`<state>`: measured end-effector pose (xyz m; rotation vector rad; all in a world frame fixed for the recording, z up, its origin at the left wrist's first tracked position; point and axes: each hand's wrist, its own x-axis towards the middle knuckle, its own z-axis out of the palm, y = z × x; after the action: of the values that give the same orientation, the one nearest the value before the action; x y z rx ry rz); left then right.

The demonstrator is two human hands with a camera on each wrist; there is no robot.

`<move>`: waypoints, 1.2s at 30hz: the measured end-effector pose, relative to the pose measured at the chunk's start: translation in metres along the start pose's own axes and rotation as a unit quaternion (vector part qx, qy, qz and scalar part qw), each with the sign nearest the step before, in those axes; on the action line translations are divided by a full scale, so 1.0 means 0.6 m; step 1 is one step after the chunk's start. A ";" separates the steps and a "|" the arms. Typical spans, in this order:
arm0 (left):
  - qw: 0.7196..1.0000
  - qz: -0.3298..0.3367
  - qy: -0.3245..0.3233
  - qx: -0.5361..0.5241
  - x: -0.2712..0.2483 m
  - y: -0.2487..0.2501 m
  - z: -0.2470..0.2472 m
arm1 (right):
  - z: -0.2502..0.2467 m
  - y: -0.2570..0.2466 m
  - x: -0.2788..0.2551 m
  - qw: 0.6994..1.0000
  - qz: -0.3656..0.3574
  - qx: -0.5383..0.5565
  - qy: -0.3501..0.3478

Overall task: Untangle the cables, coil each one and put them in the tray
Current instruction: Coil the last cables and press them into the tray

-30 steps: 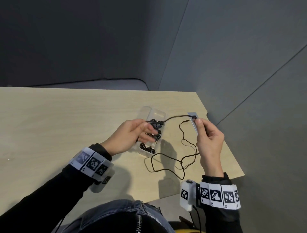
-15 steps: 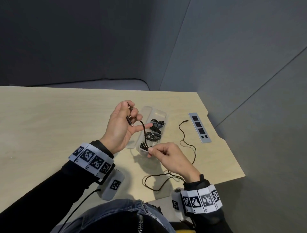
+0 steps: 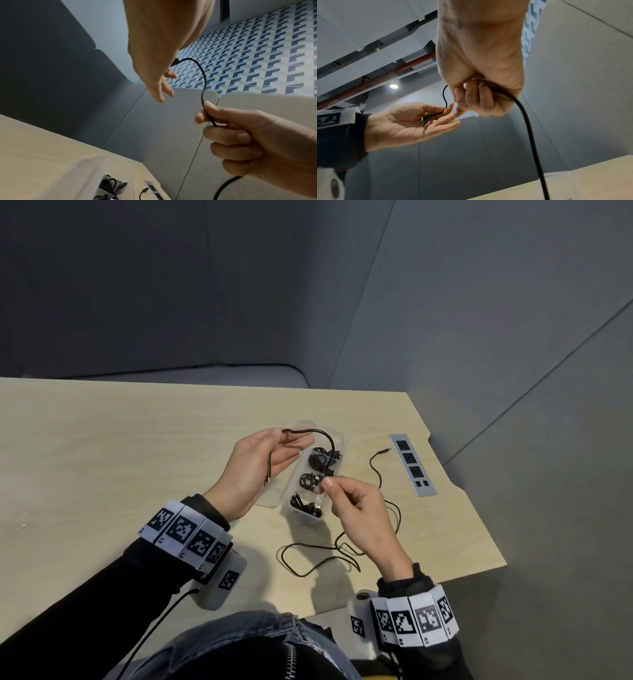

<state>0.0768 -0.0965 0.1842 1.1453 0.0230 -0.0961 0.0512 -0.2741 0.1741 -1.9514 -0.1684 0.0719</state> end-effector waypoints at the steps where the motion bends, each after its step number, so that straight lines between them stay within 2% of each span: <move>1: 1.000 -0.007 -0.004 0.001 0.000 0.000 0.000 | -0.002 0.001 0.000 1.000 0.005 -0.007 0.001; 4: 1.000 0.000 -0.012 0.021 0.001 0.004 0.003 | -0.008 -0.001 -0.002 1.000 0.010 -0.018 -0.001; 9: 0.982 0.071 -0.029 0.175 0.007 -0.010 -0.012 | -0.015 -0.002 -0.003 1.000 0.015 -0.015 0.019; 12: 0.980 0.061 -0.048 0.186 0.004 -0.001 -0.021 | -0.021 0.000 -0.002 0.999 0.019 -0.017 0.026; 14: 0.976 0.055 -0.084 0.192 -0.001 0.007 -0.023 | -0.023 0.002 -0.002 0.999 0.022 -0.027 0.024; 17: 0.958 0.069 -0.138 0.242 -0.005 0.005 -0.026 | -0.028 0.006 -0.001 0.999 0.028 -0.034 0.028; 21: 0.930 0.104 -0.108 0.336 -0.008 -0.001 -0.028 | -0.031 0.006 -0.001 0.998 0.030 -0.036 0.030; 24: 0.905 0.138 -0.121 0.383 -0.010 0.000 -0.030 | -0.033 0.003 0.000 0.998 0.032 -0.037 0.027; 26: 0.916 0.114 -0.136 0.360 -0.006 0.000 -0.035 | -0.037 0.002 0.001 0.998 0.034 -0.033 0.033; 28: 0.938 0.079 -0.152 0.300 -0.003 0.001 -0.038 | -0.044 0.002 0.003 0.998 0.030 -0.027 0.050; 31: 0.952 0.082 -0.151 0.255 -0.002 0.004 -0.030 | -0.055 -0.001 0.004 0.998 0.019 -0.022 0.058; 33: 0.969 0.085 -0.096 0.211 0.004 0.003 -0.020 | -0.054 -0.005 0.004 0.999 0.019 -0.010 0.039; 35: 0.988 0.065 -0.030 0.136 0.012 0.000 -0.009 | -0.045 -0.012 0.000 1.000 0.017 0.003 -0.003; 36: 0.995 0.050 -0.019 0.089 0.015 -0.002 -0.004 | -0.040 -0.016 -0.002 0.999 0.017 0.008 -0.028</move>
<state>0.0857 -0.0953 0.1817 1.3197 -0.0778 -0.0305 0.0525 -0.2927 0.1920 -1.9383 -0.1718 0.1507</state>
